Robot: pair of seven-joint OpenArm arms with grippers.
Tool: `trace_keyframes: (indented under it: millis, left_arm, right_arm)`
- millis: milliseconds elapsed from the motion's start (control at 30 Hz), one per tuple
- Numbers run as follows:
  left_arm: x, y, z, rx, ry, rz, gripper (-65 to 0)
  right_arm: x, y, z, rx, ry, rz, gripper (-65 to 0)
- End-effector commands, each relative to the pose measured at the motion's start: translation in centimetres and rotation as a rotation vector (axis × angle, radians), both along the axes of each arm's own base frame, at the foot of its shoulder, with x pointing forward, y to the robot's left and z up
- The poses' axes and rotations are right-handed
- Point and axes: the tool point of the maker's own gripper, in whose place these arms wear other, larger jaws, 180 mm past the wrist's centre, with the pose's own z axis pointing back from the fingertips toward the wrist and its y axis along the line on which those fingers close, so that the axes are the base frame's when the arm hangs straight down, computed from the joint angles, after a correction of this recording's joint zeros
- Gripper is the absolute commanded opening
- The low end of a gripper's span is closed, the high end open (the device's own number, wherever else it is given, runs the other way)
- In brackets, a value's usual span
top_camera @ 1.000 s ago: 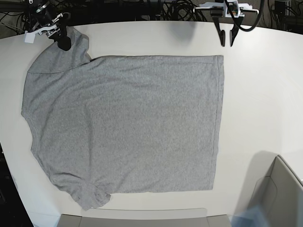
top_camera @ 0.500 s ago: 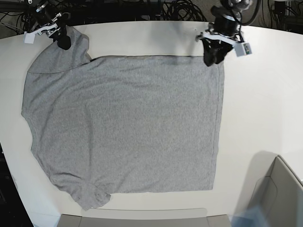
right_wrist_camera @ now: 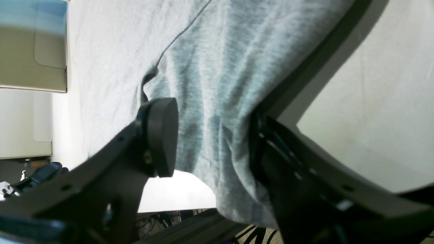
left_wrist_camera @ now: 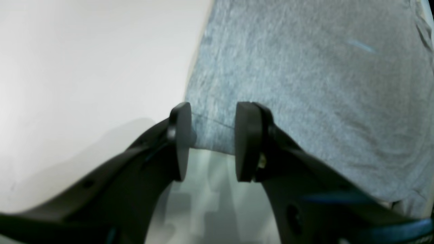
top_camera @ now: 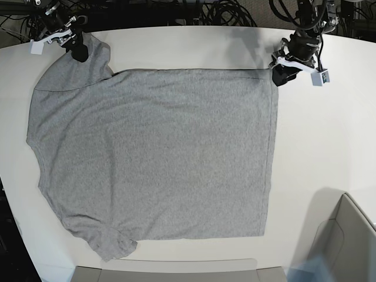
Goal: Fold the T-shirt properly
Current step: 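Move both grippers down to the shirt's shoulder corners and grasp them, then lift the shoulder edge with both grippers and fold it over the shirt body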
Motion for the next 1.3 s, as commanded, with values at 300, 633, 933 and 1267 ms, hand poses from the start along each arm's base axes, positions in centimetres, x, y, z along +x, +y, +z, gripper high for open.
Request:
trace_keyframes:
  millis: [300,633,933,1267]
  left_arm:
    - [-0.4,0.2,-3.3,-0.036,0.038,-0.050,-42.2]
    - [1.7,-3.7,-3.6,-0.102,0.030,-0.174,-42.4]
    - [0.4,-2.8,-4.2,-0.091,0.063,-0.157,-64.3]
    - [-2.2,0.3,-2.2,-0.014,0.060,-0.105,-65.0]
  right_arm:
    - [-1.0,-0.2,-0.8,-0.036,0.060,0.035,-36.0]
    - [-0.9,-0.1,-0.6,-0.036,0.055,0.040,-36.0]
    - [-0.5,-1.8,0.1,-0.077,0.048,0.032,-65.0]
    - [-1.0,-4.9,2.8,-0.172,0.045,0.027,-65.0]
